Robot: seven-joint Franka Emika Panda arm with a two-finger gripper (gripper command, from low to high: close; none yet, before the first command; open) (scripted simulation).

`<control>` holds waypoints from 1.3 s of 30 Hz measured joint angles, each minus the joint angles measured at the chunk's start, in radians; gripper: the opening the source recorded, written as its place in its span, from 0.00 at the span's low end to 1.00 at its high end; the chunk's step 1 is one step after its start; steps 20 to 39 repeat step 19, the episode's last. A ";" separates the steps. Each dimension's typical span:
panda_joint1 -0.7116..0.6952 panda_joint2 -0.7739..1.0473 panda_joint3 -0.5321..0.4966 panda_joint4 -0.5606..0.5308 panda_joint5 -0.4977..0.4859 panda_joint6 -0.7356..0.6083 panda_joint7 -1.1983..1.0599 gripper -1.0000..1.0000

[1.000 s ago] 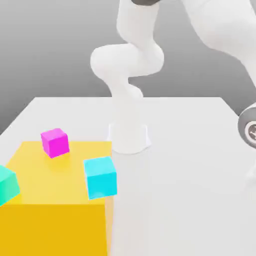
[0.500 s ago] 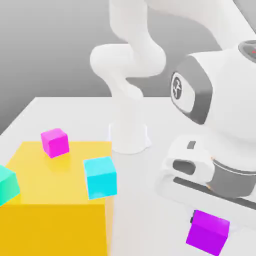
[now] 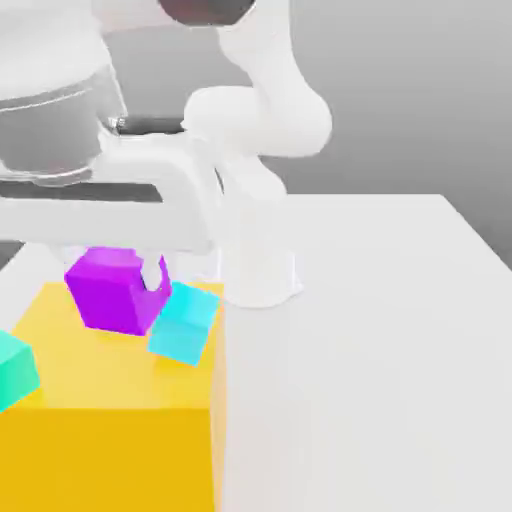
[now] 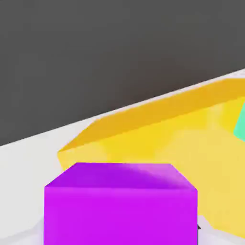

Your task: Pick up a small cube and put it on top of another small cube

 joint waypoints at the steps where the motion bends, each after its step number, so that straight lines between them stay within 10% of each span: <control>1: 0.001 -0.032 0.007 -0.032 0.003 0.009 0.004 0.00; 15: -0.079 -0.364 0.032 -0.510 -0.082 0.316 0.234 0.00; 16: -0.080 -0.352 0.034 -0.533 -0.082 0.353 0.234 1.00; 39: -0.080 -0.352 0.034 -0.533 -0.082 0.353 0.234 1.00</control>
